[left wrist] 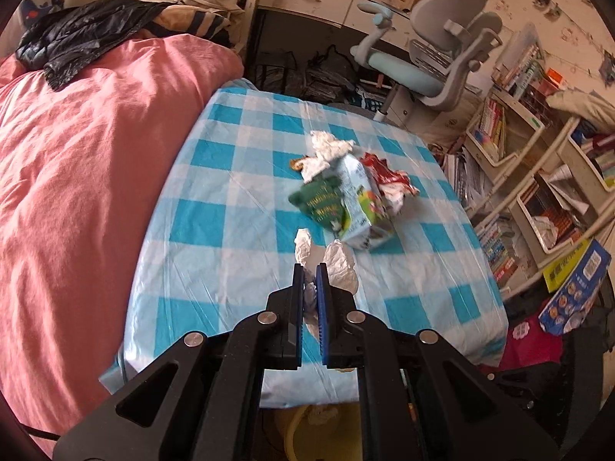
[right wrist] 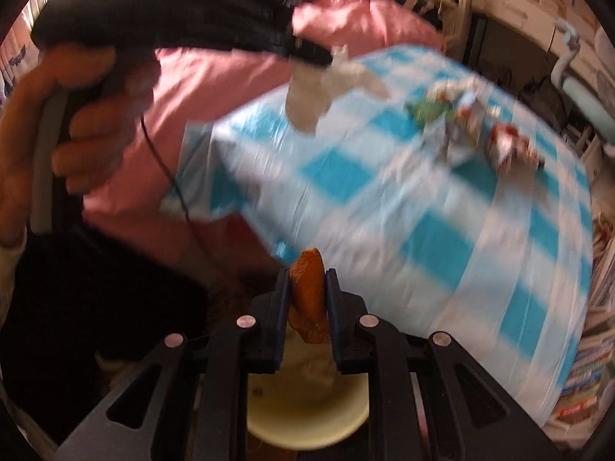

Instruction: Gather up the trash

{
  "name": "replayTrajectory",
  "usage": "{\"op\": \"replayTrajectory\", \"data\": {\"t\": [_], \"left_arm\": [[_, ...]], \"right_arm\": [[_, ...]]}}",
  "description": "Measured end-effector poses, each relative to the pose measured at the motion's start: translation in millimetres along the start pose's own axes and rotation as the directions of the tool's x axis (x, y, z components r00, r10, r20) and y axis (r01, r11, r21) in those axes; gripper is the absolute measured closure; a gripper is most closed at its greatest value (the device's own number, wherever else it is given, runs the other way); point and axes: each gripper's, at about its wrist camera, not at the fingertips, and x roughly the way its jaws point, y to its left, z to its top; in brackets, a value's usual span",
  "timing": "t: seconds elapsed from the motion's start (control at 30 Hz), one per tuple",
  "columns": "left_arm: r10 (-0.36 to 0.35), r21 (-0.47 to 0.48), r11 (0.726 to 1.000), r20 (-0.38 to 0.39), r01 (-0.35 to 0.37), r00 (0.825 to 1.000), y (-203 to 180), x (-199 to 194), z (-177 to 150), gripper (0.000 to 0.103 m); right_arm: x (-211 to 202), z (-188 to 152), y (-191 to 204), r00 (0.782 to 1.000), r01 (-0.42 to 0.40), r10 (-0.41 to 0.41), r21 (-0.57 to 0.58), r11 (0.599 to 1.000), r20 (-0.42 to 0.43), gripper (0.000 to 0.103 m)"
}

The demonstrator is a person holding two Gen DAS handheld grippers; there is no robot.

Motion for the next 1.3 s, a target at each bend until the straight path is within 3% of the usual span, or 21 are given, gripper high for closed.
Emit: {"op": "replayTrajectory", "data": {"t": [0.07, 0.2, 0.3, 0.37, 0.4, 0.47, 0.57, 0.67, 0.73, 0.83, 1.0, 1.13, 1.3], "left_arm": [[-0.001, 0.025, 1.000, -0.023, 0.002, 1.000, -12.2, -4.1, -20.1, 0.097], [-0.005, 0.051, 0.999, -0.109, 0.011, 0.994, -29.8, -1.6, -60.6, 0.097], [-0.036, 0.097, 0.994, -0.226, 0.059, 0.973, -44.3, 8.7, -87.9, 0.096], [-0.012, 0.171, 0.983, -0.266, 0.060, 0.964, -57.8, 11.8, -100.3, 0.085], [0.008, 0.210, 0.976, -0.261, 0.049, 0.965, -64.3, 10.0, -103.6, 0.070], [0.037, 0.259, 0.966, -0.223, 0.022, 0.974, -71.9, 2.8, -104.6, 0.050], [0.045, 0.260, 0.966, -0.158, -0.003, 0.986, -69.0, -8.3, -94.0, 0.046], [0.046, 0.191, 0.981, -0.067, -0.032, 0.997, -55.0, -21.3, -68.7, 0.042], [0.068, 0.130, 0.989, 0.010, -0.069, 0.998, -43.9, -28.7, -48.0, 0.037], [0.091, 0.018, 0.995, 0.091, -0.093, 0.992, -24.9, -34.7, -17.7, 0.033], [0.137, -0.037, 0.990, 0.178, -0.133, 0.974, -7.3, -32.9, 34.2, 0.029], [0.169, -0.079, 0.985, 0.199, -0.156, 0.965, 6.7, -31.8, 53.7, 0.024], [0.221, -0.114, 0.972, 0.147, -0.205, 0.964, 20.1, -22.5, 50.3, 0.020]], "right_arm": [[-4.3, -15.1, 9.5, 0.999, 0.037, -0.038, -0.019, 0.999, -0.031, 0.075], [-41.3, -19.8, 15.2, 0.999, 0.036, -0.036, -0.042, 0.998, 0.000, 0.062], [-75.4, -19.6, 6.7, 0.998, 0.038, -0.036, -0.040, 0.998, 0.051, 0.054], [-100.1, -18.3, -5.8, 0.988, 0.056, -0.056, 0.005, 0.998, 0.145, 0.035], [-108.5, -19.9, -12.1, 0.977, 0.071, -0.077, 0.041, 0.997, 0.197, 0.031], [-121.4, -21.4, -30.3, 0.948, 0.081, -0.120, 0.139, 0.987, 0.296, 0.025], [-125.6, -22.4, -63.1, 0.898, 0.070, -0.191, 0.300, 0.951, 0.397, 0.017], [-118.4, -21.8, -97.2, 0.864, 0.037, -0.244, 0.428, 0.903, 0.440, 0.017], [-105.6, -21.1, -123.0, 0.864, -0.006, -0.262, 0.528, 0.849, 0.431, 0.017], [-98.3, -23.9, -153.6, 0.845, -0.093, -0.268, 0.622, 0.778, 0.462, 0.017], [-100.0, -29.6, -172.4, 0.827, -0.166, -0.279, 0.686, 0.709, 0.488, 0.017], [-105.6, -39.9, -180.4, 0.813, -0.200, -0.295, 0.717, 0.668, 0.502, 0.015], [-99.3, -36.3, -187.9, 0.825, -0.202, -0.293, 0.737, 0.645, 0.483, 0.015]]}}
